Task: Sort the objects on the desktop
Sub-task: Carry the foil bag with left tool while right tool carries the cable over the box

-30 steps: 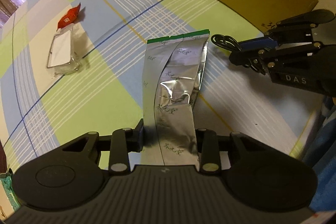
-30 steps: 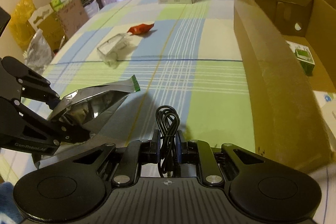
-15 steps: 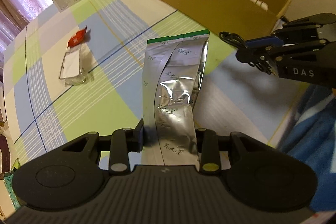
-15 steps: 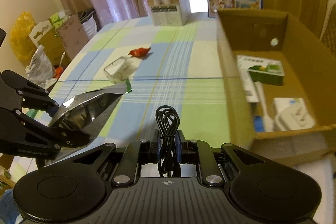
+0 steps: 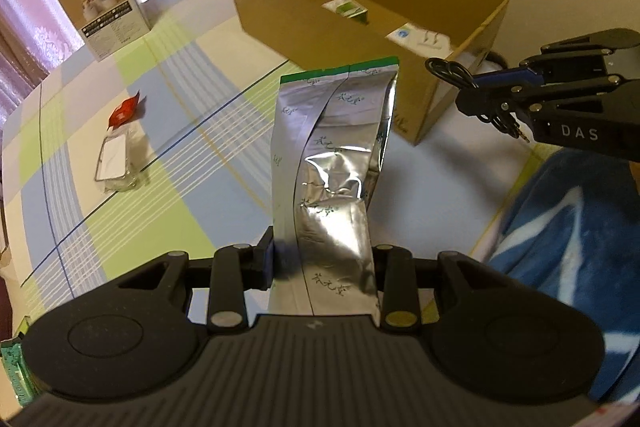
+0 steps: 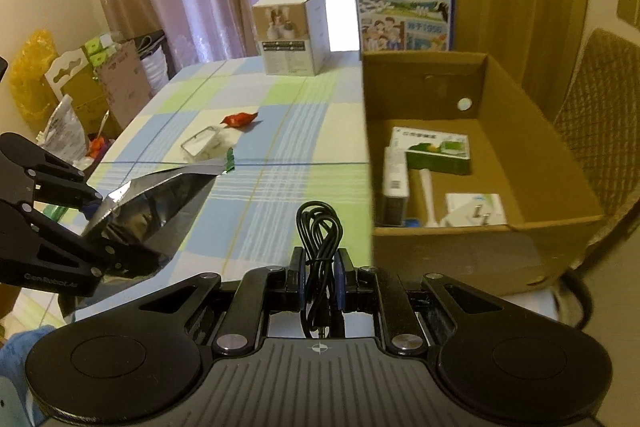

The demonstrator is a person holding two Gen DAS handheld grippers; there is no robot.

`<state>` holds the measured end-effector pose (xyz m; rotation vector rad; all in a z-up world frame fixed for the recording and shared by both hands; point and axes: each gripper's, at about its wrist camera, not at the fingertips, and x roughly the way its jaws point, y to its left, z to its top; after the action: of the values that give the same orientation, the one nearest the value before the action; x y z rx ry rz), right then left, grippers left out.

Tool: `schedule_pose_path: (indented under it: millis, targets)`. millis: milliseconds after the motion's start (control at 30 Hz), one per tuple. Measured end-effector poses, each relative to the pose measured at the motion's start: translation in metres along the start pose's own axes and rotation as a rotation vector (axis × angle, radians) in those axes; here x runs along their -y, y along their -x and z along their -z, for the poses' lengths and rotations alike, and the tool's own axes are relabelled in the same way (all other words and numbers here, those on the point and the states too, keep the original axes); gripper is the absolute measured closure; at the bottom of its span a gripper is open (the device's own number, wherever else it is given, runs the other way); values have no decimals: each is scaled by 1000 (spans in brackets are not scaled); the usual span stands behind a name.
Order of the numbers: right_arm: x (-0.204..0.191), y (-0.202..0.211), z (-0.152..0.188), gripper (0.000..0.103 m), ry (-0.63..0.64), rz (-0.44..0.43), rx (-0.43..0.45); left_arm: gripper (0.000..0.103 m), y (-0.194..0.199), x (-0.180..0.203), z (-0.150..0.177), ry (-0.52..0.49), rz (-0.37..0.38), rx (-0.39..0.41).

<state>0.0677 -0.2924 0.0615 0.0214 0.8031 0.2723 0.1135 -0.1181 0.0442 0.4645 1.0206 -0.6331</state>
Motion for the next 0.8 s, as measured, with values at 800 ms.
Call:
schedule_pose_path:
  millis: [800]
  targets:
    - [65, 48, 2, 92, -34, 96, 52, 73, 10, 70, -52, -5, 126, 96]
